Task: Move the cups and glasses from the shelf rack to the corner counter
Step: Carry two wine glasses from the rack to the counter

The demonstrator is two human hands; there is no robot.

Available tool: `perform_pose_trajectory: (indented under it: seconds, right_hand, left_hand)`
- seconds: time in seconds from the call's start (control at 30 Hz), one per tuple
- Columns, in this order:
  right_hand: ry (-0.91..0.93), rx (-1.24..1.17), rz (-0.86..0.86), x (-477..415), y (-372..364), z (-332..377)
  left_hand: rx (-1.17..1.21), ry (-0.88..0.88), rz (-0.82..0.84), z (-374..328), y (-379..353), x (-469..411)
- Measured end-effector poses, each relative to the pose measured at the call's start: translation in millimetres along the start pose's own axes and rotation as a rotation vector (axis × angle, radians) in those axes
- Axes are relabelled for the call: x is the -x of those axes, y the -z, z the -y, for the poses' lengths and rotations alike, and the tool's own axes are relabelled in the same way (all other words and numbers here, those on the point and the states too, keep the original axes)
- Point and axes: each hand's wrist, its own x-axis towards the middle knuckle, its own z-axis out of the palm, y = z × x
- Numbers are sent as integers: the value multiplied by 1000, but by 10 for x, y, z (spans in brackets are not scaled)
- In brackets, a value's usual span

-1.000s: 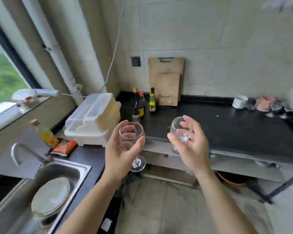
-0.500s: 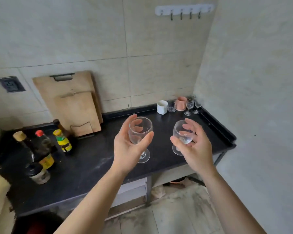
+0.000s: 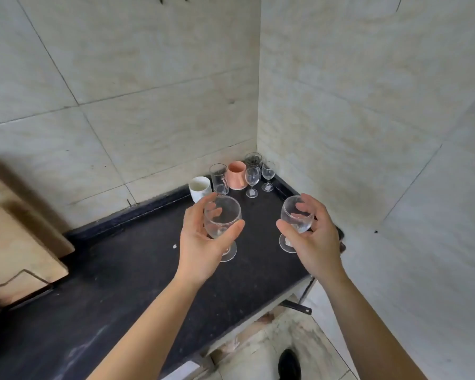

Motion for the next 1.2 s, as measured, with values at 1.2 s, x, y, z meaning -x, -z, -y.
perform_pose_trajectory:
  seconds: [1.2]
  right_hand:
    - [-114,557,576,-2993,-2036,-2055]
  left_hand:
    - [-308,555,-116,2506,-757,-2648]
